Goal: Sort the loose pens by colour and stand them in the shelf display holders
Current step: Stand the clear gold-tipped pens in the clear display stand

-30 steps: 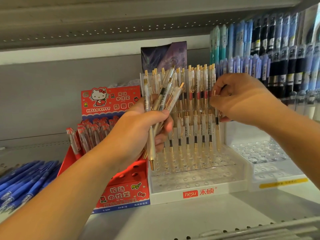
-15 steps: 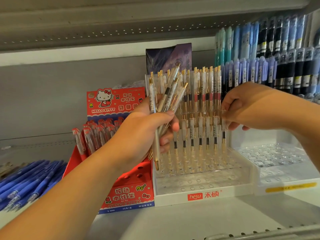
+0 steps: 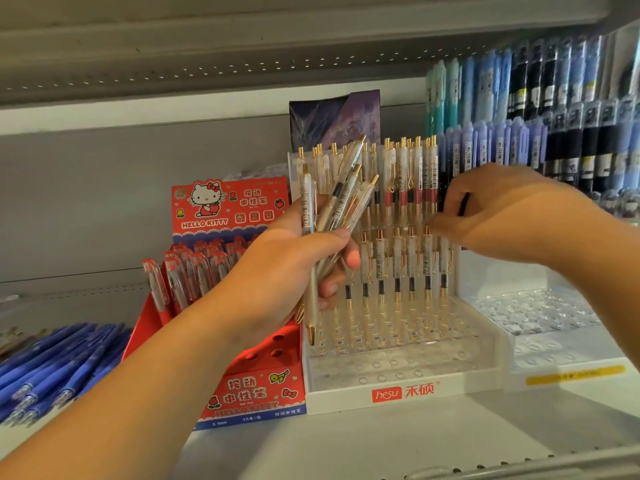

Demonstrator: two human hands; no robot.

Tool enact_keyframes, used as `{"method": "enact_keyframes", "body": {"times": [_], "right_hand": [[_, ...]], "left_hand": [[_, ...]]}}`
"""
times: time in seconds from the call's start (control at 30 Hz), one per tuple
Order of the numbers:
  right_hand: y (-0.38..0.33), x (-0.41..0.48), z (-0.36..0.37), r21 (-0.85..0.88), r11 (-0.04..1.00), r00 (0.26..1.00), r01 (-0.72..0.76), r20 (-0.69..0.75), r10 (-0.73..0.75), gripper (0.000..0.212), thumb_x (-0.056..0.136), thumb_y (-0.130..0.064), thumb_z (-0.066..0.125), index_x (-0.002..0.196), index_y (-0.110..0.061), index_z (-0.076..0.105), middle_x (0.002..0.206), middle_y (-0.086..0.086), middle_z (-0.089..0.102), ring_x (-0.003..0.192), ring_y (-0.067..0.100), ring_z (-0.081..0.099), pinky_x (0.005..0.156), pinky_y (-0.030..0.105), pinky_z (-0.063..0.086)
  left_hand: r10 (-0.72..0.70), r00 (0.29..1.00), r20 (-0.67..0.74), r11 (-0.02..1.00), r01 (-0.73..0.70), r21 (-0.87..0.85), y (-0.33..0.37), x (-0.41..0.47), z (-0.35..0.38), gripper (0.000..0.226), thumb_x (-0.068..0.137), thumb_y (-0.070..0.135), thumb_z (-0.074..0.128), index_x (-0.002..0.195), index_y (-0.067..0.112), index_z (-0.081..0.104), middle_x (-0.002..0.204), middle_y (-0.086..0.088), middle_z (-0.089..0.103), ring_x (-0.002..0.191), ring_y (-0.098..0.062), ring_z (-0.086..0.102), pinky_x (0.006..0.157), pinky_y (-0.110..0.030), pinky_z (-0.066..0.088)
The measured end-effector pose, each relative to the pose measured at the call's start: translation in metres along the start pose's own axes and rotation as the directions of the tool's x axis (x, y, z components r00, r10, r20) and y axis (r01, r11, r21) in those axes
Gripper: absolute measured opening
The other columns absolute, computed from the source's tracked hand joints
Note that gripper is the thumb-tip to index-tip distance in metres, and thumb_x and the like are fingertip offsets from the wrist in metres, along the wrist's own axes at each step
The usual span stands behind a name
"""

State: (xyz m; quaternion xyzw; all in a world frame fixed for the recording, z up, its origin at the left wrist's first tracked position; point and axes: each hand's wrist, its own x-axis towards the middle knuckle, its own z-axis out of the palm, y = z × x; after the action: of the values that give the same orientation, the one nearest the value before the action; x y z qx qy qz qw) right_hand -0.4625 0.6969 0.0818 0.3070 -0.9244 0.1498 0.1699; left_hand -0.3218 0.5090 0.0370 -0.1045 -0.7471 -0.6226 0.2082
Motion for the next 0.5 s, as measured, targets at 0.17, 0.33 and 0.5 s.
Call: {"method": "enact_keyframes", "body": {"times": [0.17, 0.33, 0.5], "right_hand": [[-0.012, -0.009, 0.007, 0.691, 0.689, 0.975, 0.218, -0.134, -0.175, 0.014, 0.083, -0.036, 0.071, 0.088, -0.023, 0.069, 0.076, 0.000, 0.074, 0.050, 0.005, 0.059, 0.044, 0.022, 0.047], [-0.026, -0.016, 0.019, 0.932, 0.316, 0.934, 0.180, -0.061, -0.351, 0.042, 0.069, -0.030, 0.073, 0.105, -0.009, 0.064, 0.093, 0.008, 0.075, 0.064, 0.018, 0.064, 0.046, 0.025, 0.049], [-0.033, -0.014, 0.030, 0.977, 0.187, 0.956, 0.108, -0.050, -0.290, 0.037, 0.070, -0.035, 0.073, 0.094, -0.008, 0.065, 0.087, 0.010, 0.074, 0.067, 0.017, 0.067, 0.046, 0.024, 0.051]], "left_hand": [[-0.013, 1.000, 0.016, 1.000, 0.013, -0.010, -0.002, 0.001, 0.002, 0.029, 0.102, 0.009, 0.047, 0.125, 0.026, 0.050, 0.074, -0.007, 0.062, 0.050, -0.016, 0.045, 0.045, -0.026, 0.040], [-0.036, 0.999, 0.038, 0.999, 0.038, -0.039, -0.001, 0.000, 0.006, 0.030, 0.102, 0.008, 0.047, 0.126, 0.026, 0.050, 0.075, -0.009, 0.062, 0.050, -0.017, 0.050, 0.045, -0.028, 0.045], [-0.010, 0.999, 0.051, 0.998, 0.007, 0.066, 0.001, -0.002, 0.007, 0.031, 0.102, 0.008, 0.047, 0.126, 0.027, 0.050, 0.075, -0.008, 0.063, 0.053, -0.019, 0.054, 0.047, -0.031, 0.049]]}}
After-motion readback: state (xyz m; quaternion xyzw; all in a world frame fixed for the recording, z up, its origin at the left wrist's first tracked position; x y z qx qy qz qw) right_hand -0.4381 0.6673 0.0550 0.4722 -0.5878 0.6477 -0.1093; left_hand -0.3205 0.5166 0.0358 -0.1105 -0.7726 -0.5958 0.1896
